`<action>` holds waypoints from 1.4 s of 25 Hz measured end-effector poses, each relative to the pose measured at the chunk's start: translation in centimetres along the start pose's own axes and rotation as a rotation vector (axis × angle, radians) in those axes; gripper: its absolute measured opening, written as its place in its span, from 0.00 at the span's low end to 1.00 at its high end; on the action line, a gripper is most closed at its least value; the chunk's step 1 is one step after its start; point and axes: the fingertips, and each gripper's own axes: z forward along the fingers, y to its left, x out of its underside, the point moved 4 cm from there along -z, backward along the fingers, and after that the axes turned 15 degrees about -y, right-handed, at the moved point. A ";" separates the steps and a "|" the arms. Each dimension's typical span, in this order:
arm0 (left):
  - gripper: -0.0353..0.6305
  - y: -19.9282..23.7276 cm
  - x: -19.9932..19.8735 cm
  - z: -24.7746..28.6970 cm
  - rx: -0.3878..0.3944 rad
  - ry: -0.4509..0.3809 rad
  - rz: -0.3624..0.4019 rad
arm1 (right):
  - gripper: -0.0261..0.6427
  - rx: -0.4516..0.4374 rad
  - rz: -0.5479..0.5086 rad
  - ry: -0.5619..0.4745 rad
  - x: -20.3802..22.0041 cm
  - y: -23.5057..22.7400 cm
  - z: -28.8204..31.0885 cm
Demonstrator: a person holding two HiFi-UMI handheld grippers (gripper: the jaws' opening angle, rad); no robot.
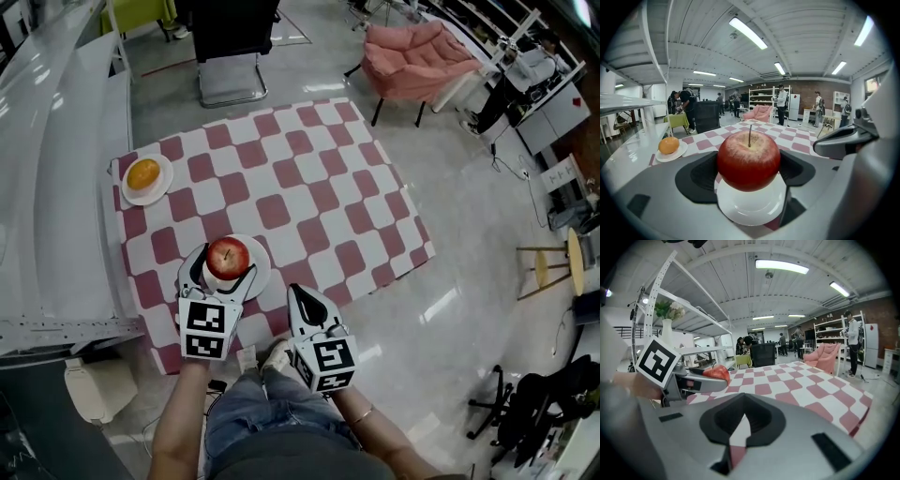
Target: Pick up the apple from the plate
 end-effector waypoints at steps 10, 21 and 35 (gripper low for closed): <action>0.64 1.0 -1.7 -3.1 -0.057 -0.037 -0.032 | 0.05 -0.030 -0.030 -0.065 -2.1 1.2 -1.0; 0.64 1.2 -5.0 -7.3 -0.094 -0.104 -0.020 | 0.05 -0.059 -0.053 -0.118 -4.0 2.5 -1.9; 0.64 2.1 -6.3 -12.3 -0.143 -0.138 0.012 | 0.05 -0.099 -0.074 -0.174 -5.8 5.3 -2.5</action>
